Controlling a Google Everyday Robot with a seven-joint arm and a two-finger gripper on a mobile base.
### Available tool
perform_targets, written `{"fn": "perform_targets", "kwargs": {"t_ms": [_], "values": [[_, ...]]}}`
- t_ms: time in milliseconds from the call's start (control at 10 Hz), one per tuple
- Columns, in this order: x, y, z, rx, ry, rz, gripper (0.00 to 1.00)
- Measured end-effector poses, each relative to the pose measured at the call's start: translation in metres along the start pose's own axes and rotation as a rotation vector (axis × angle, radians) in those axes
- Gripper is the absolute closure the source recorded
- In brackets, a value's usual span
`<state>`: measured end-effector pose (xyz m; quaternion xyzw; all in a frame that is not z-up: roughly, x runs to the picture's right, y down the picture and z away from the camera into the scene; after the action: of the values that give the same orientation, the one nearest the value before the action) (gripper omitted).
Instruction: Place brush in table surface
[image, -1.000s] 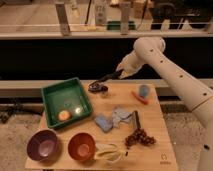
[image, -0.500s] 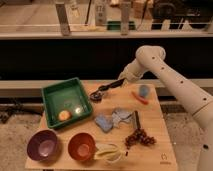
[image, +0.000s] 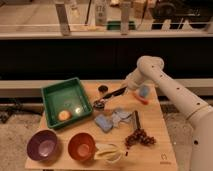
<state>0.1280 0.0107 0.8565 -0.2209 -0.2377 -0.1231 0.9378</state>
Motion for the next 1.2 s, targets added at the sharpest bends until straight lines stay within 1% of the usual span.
{"fn": "perform_targets", "kwargs": {"t_ms": [200,400,500,700,800,900,1000,1200], "values": [[0.013,0.006,0.008,-0.02,-0.001,0.028,1.0],[0.026,0.011,0.02,-0.038,-0.008,0.066,1.0],[0.035,0.016,0.028,-0.047,-0.018,0.094,1.0],[0.046,0.022,0.044,-0.065,-0.04,0.142,1.0],[0.049,0.024,0.047,-0.073,-0.047,0.167,0.97],[0.052,0.026,0.048,-0.076,-0.049,0.186,0.91],[0.055,0.028,0.05,-0.079,-0.052,0.209,0.79],[0.058,0.029,0.054,-0.076,-0.055,0.235,0.61]]}}
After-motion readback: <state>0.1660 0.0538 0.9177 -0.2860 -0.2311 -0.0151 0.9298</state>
